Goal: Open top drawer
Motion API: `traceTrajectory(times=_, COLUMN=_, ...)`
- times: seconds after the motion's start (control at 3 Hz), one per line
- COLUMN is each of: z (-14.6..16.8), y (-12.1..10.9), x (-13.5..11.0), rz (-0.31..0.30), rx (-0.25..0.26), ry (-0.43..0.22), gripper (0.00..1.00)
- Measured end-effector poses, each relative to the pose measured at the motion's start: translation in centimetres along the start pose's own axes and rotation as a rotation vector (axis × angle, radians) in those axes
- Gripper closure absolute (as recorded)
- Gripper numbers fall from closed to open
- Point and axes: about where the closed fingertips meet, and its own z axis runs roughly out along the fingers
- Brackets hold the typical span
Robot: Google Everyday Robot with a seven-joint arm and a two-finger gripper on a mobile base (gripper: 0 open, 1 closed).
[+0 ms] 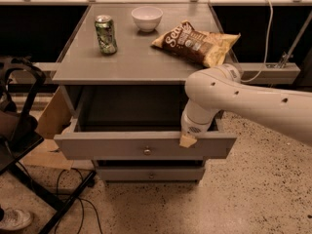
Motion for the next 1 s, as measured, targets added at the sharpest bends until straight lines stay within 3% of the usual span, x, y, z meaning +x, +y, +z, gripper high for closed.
traceTrajectory(times=0.33, z=0.00, y=0.00, x=0.00, rz=0.000, rx=0.000, ry=0.000, gripper=0.11)
traceTrajectory(times=0.67, z=0.00, y=0.00, x=0.00, rz=0.000, rx=0.000, ry=0.000, gripper=0.00)
traceTrajectory(times=1.0, z=0.64, y=0.65, x=0.18, rz=-0.002, rx=-0.014, ry=0.009, gripper=0.00)
